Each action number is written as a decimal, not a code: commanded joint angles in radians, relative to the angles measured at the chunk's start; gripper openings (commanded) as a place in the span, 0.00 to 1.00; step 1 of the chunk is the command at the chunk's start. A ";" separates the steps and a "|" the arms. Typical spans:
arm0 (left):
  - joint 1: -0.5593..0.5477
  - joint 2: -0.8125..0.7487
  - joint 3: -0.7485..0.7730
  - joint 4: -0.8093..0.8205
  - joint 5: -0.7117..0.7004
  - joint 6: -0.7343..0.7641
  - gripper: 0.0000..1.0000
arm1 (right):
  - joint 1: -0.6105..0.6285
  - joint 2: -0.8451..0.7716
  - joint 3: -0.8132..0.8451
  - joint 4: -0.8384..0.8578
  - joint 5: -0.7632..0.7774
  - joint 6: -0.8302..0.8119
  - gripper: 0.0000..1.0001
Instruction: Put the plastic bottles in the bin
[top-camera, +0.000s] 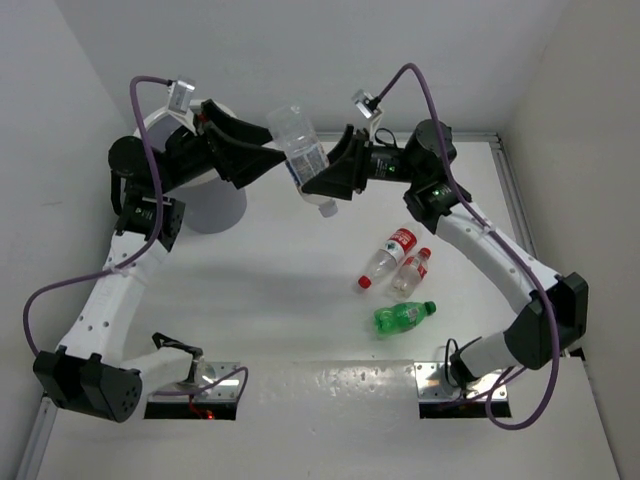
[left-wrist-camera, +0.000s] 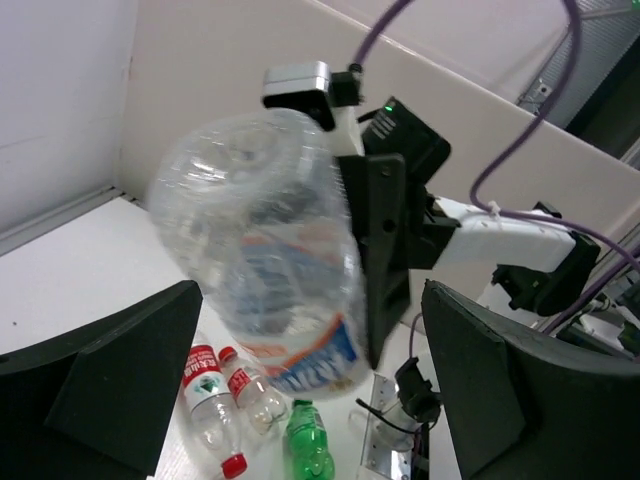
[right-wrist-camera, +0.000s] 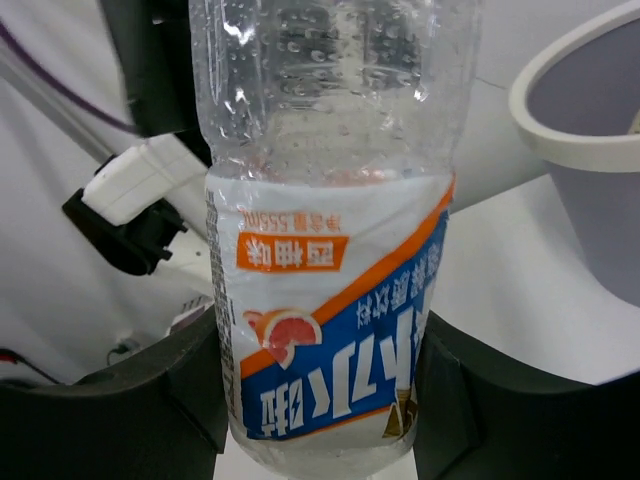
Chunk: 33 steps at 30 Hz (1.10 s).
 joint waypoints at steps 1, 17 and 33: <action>-0.015 0.036 0.013 0.057 -0.050 -0.026 1.00 | 0.066 0.000 0.043 0.045 -0.073 -0.004 0.09; 0.014 0.035 0.082 -0.022 0.020 0.089 0.37 | 0.054 0.014 0.081 -0.165 -0.058 -0.139 0.59; 0.332 0.331 0.708 -0.744 -0.613 0.797 0.15 | -0.440 -0.076 0.178 -1.030 0.184 -0.880 0.99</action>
